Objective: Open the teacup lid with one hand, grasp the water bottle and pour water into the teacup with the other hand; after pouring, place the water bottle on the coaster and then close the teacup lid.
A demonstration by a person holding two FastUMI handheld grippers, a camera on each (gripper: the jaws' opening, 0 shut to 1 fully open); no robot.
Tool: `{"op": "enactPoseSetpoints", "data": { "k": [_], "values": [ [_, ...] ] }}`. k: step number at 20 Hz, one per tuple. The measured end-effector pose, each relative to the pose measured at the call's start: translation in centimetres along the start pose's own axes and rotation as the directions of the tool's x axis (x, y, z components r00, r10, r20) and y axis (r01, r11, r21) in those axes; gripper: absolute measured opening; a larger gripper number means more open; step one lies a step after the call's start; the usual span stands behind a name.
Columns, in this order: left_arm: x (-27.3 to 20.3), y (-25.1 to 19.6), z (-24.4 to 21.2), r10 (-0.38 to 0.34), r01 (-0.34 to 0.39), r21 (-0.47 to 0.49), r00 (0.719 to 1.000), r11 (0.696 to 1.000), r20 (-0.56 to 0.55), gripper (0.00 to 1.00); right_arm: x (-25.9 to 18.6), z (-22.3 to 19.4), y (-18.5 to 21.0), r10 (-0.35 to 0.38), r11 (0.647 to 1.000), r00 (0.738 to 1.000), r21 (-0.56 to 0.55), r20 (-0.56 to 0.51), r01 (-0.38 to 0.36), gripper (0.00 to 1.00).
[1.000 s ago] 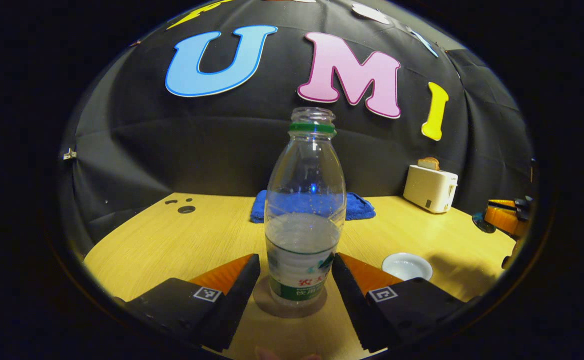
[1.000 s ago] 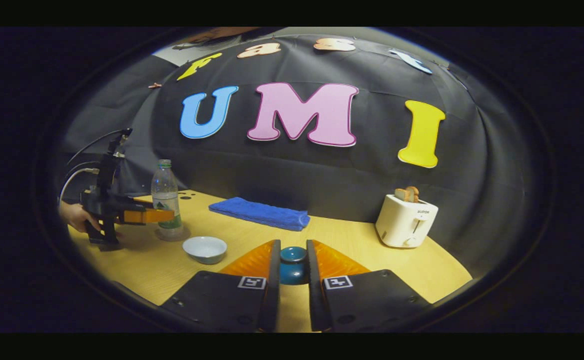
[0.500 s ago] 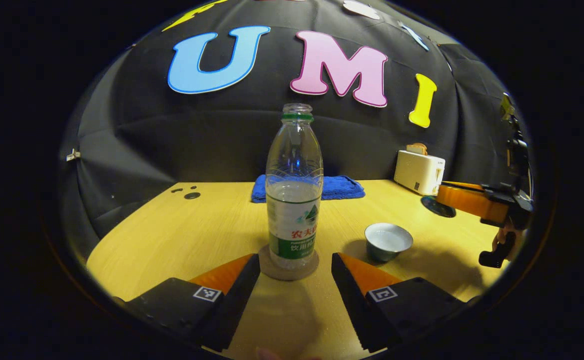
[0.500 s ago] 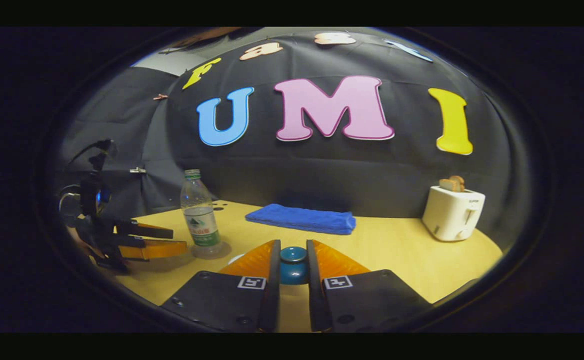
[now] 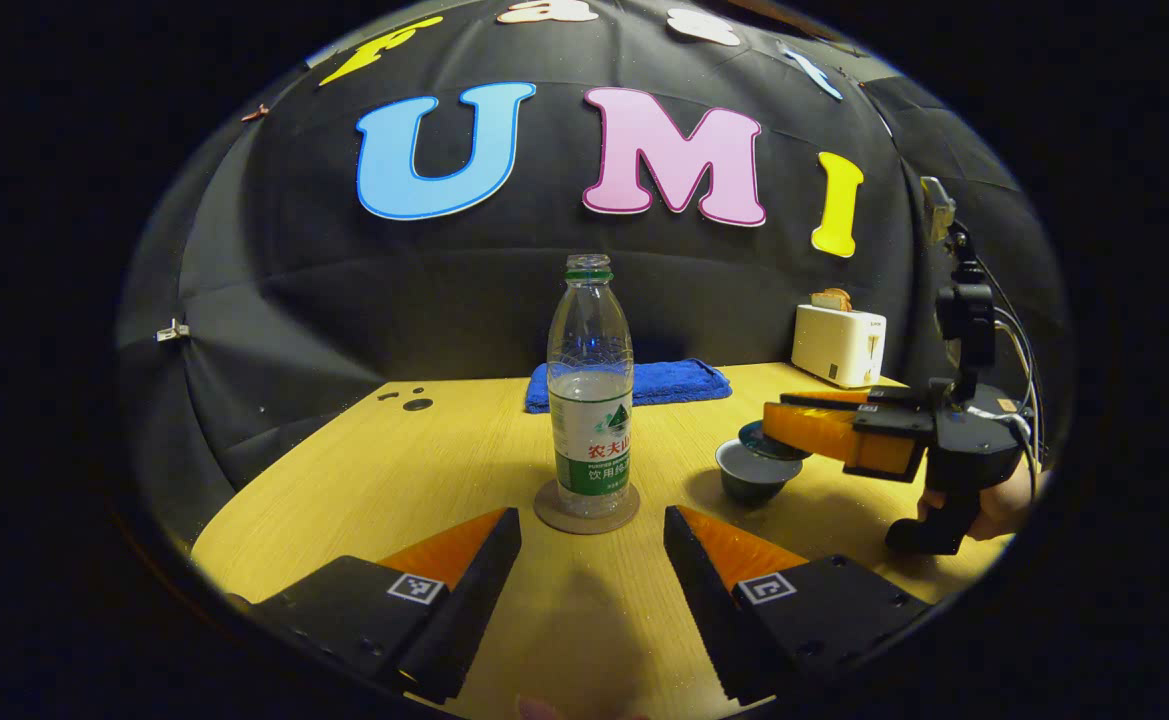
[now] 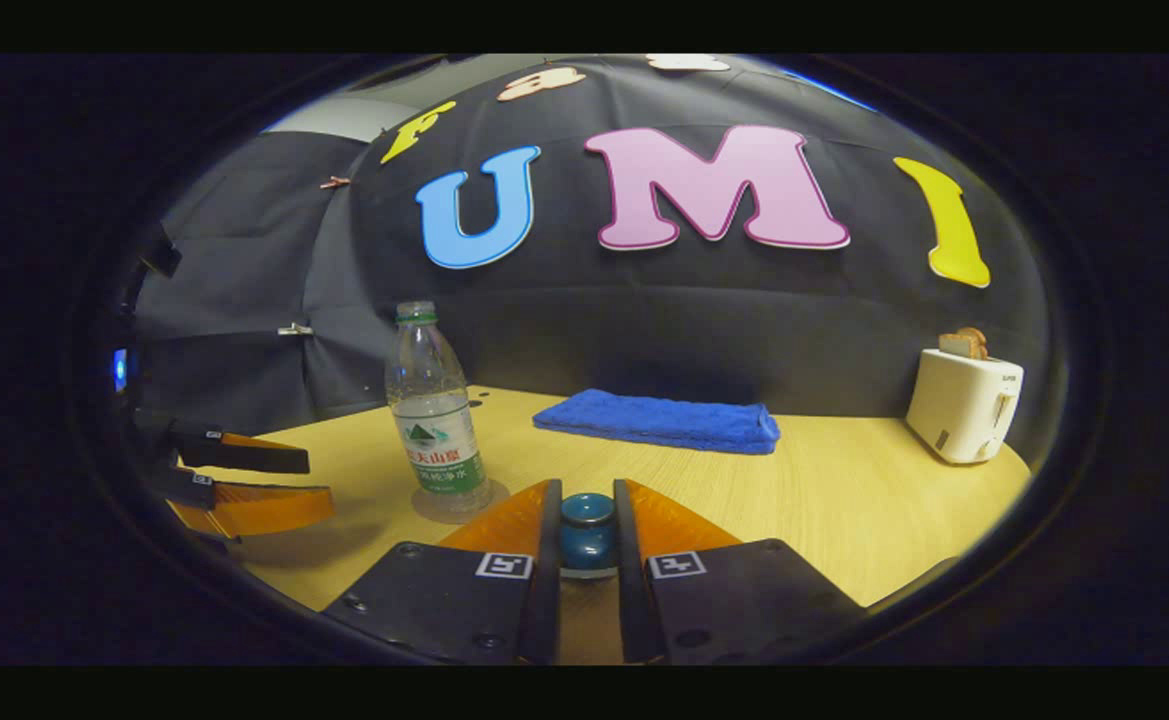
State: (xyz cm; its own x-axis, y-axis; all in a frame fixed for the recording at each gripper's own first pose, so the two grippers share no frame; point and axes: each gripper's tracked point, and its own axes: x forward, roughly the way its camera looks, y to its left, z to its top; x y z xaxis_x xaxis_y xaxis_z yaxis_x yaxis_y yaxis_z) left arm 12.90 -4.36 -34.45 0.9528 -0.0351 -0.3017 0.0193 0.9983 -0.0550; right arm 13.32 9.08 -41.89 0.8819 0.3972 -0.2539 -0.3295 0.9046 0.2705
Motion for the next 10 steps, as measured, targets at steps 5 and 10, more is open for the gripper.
{"op": "enactPoseSetpoints", "data": {
  "k": [5, 10],
  "values": [
    [0.3, 0.3, 0.4, -0.007, 0.007, 0.021, 1.000, 1.000, 0.012, 0.91, 1.0, -1.1, -0.3, -0.017, 1.000, 0.999, 0.005, -0.027, 0.017, 0.32],
    [0.6, 0.3, 1.1, -0.018, 0.018, 0.023, 1.000, 1.000, 0.022, 0.91, 1.3, -1.8, -0.1, -0.024, 0.999, 0.998, -0.029, -0.062, 0.022, 0.31]
  ]
}}
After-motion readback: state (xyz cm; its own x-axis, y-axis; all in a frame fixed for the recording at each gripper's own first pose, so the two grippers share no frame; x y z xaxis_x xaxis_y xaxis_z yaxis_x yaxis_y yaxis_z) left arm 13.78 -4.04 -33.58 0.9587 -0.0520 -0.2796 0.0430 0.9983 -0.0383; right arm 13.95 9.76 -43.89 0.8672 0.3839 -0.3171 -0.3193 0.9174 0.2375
